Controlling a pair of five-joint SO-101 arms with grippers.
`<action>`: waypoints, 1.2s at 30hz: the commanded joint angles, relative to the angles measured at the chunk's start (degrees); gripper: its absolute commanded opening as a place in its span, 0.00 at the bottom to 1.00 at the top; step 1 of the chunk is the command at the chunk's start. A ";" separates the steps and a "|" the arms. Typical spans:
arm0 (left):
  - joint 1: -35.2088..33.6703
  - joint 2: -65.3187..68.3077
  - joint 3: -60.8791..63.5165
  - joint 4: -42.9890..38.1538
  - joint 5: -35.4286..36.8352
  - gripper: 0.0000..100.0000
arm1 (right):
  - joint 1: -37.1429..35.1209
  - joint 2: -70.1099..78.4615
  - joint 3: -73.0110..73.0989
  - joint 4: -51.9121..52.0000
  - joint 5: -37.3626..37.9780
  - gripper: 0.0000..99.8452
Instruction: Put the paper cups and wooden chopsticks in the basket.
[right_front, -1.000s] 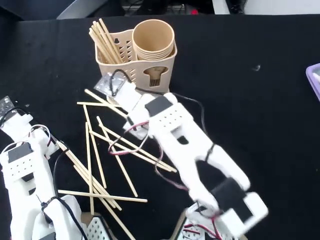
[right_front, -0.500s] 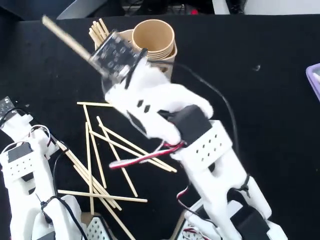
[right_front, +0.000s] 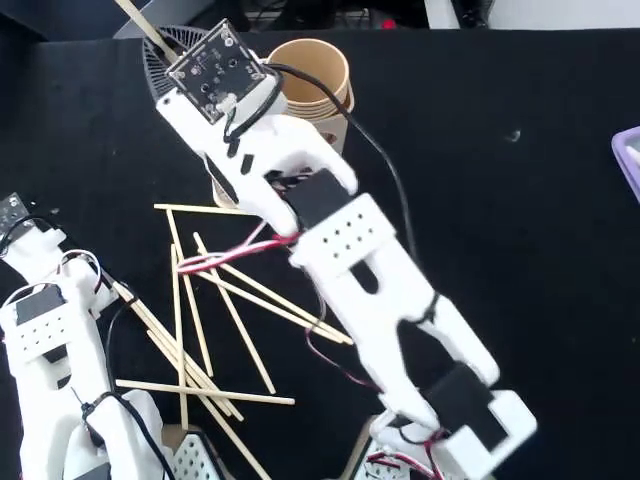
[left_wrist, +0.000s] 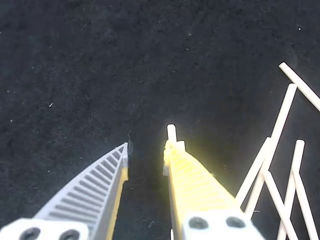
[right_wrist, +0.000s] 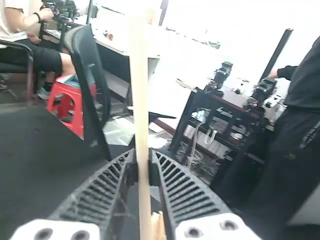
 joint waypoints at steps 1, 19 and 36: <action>-0.40 0.00 -1.01 -0.97 0.62 0.12 | 3.78 1.27 -2.51 -3.87 -2.64 0.01; -0.31 -0.18 -1.01 -0.97 0.62 0.12 | 7.30 5.67 -3.38 4.48 -12.66 0.18; -0.31 -0.09 -1.01 -0.97 0.62 0.12 | 4.22 -12.62 -6.64 54.77 -12.13 0.14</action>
